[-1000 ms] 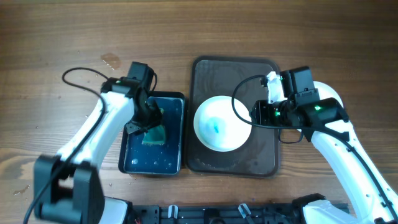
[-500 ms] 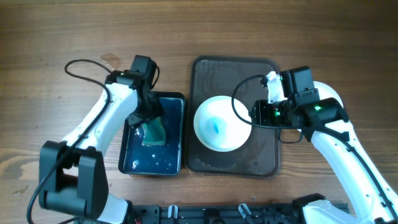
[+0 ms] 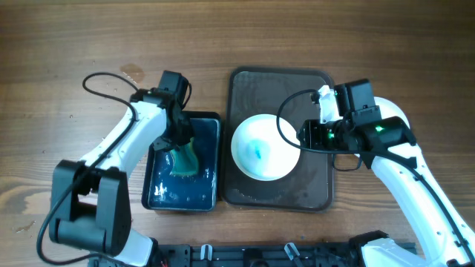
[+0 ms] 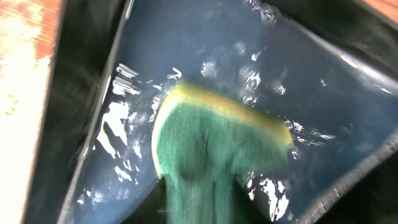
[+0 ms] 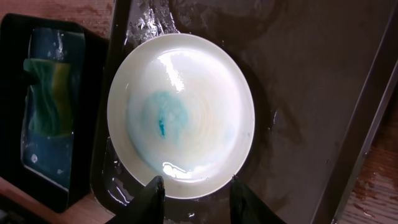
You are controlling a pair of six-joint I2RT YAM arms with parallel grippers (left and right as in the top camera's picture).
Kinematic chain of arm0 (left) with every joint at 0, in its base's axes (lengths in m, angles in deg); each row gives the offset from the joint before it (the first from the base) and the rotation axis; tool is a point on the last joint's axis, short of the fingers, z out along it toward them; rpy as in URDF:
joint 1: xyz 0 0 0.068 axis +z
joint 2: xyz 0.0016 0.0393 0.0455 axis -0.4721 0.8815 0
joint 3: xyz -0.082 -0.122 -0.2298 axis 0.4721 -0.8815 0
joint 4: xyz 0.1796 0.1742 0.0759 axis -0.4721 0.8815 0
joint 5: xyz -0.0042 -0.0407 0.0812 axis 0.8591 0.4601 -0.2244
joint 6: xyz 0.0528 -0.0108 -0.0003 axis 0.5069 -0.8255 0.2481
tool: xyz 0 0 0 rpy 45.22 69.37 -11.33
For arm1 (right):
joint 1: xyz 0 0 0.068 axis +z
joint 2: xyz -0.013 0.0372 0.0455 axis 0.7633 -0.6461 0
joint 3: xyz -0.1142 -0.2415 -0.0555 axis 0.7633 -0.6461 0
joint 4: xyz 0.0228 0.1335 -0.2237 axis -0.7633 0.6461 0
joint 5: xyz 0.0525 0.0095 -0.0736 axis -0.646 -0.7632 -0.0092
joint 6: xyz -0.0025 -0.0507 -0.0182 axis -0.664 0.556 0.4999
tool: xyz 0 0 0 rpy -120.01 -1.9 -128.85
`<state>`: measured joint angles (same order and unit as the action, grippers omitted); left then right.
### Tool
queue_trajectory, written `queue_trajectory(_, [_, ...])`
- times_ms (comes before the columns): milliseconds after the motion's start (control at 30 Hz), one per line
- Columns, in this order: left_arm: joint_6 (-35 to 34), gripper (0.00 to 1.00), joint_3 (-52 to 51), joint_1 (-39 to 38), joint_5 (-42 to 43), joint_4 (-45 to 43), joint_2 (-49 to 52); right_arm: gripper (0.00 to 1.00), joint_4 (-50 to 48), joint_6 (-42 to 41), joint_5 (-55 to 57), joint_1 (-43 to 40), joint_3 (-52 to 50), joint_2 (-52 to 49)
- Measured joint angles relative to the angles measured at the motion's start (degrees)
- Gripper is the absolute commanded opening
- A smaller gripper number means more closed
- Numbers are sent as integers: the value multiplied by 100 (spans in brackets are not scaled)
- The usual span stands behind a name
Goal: Clean dirty plates on tray and stack at the side
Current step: 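Grasp the green sponge in the water tray with the left gripper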
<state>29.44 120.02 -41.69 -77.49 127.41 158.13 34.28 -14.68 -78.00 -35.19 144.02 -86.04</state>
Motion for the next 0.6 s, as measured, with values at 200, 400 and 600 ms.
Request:
queue_trajectory(200, [20, 40, 170, -7, 208, 518, -313, 38, 26, 0, 48, 0, 0, 0])
queue_trajectory(400, [-42, 4, -1060, -160, 339, -935, -273, 38, 7, -133, 195, 0, -17, 0])
queue_trajectory(600, [-22, 4, -1001, -116, 343, -667, -282, 38, -142, -597, 459, -17, -50, -33])
